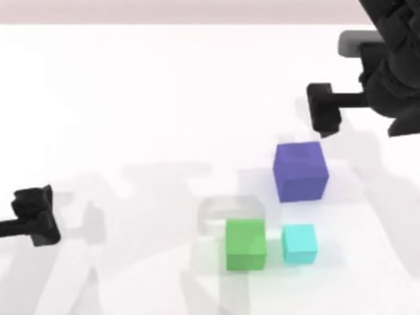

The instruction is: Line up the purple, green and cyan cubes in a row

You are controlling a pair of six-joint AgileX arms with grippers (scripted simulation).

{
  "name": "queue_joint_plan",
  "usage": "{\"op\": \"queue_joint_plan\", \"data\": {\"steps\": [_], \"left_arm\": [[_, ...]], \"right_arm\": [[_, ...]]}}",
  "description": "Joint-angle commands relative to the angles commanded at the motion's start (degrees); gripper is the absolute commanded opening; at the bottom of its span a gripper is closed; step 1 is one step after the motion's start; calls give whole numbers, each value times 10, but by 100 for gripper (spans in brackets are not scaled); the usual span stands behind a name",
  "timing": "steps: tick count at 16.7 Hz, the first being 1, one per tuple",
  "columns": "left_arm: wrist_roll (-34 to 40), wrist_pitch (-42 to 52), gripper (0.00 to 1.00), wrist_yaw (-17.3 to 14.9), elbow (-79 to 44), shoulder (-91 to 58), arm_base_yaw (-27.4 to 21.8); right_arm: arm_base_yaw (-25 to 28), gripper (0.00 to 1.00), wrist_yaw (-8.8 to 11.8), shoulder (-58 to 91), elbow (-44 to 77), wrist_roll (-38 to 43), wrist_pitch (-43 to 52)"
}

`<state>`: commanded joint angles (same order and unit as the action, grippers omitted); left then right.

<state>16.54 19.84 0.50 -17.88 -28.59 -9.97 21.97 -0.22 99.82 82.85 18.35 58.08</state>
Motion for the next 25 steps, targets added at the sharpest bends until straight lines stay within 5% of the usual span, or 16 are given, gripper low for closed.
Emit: {"op": "queue_joint_plan", "data": {"steps": [7,14,25], "left_arm": [[-148,-175,100,-5,165,261,100],[-165,-198,100,-5,179,286,111],[-165,-198,100,-5,179,286,111]], "right_arm": [[54,100,1,224,214,44,128],[57,100,1,245,235,48,139],[61,100,0,294,106,51,-38]]}}
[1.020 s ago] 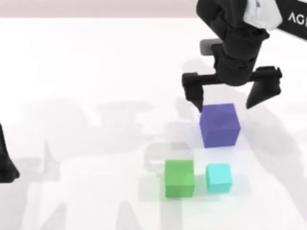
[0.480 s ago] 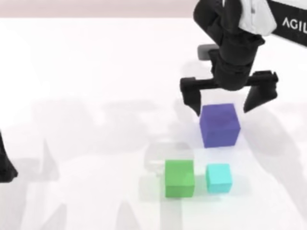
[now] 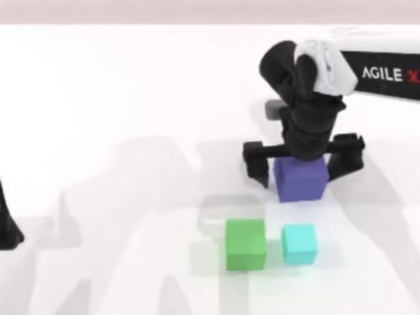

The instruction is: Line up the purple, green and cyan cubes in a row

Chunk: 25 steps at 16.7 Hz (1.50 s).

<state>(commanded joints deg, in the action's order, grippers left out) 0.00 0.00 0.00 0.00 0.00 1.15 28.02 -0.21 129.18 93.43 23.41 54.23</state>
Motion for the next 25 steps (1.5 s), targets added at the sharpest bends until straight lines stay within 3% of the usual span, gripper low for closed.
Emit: {"op": "queue_joint_plan", "data": {"steps": [3,16,25], "left_arm": [[0,0,100,0,0,0,0],[0,0,100,0,0,0,0],[0,0,100,0,0,0,0]], "right_arm": [[0,100,0,0,0,0,0],[0,2,0,0,0,0,0],[-2,0,-2,-5,1,0,1]]}}
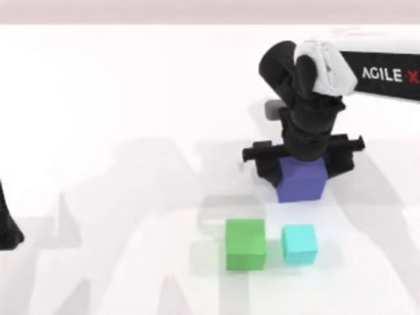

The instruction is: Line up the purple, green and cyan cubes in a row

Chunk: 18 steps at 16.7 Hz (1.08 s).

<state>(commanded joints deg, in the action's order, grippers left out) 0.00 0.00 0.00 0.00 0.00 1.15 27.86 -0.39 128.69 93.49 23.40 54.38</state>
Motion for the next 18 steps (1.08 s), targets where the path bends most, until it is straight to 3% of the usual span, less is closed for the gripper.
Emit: {"op": "queue_joint_plan", "data": {"steps": [8,14,18], "left_arm": [[0,0,100,0,0,0,0],[0,0,100,0,0,0,0],[0,0,100,0,0,0,0]], "right_arm": [[5,0,0,-34,85,-1,124],[3,0,1,-38,96,1,137],[65,0,0,-5,157,67,169]]}}
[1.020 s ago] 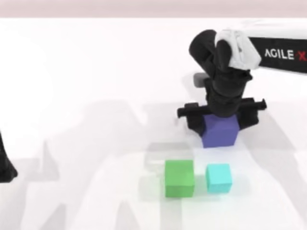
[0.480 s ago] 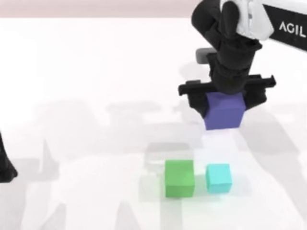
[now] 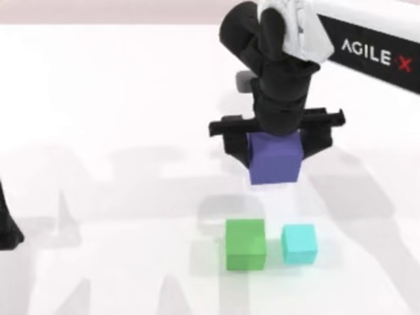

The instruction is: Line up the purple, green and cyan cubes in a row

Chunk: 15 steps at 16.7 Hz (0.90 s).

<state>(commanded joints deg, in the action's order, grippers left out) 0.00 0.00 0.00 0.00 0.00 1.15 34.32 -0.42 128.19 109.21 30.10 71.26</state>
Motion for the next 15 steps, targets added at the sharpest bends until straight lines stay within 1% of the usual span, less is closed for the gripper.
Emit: {"op": "queue_joint_plan", "data": {"steps": [6,8,10,15], "left_arm": [[0,0,100,0,0,0,0],[0,0,100,0,0,0,0],[0,0,100,0,0,0,0],[0,0,100,0,0,0,0]], "right_arm": [[164,0,-1,72,145,207,78],[207,0,-1,86,181,252,95],[227,0,-2,92,200,273,103],[227,0,-1,90,198,275,100]]}}
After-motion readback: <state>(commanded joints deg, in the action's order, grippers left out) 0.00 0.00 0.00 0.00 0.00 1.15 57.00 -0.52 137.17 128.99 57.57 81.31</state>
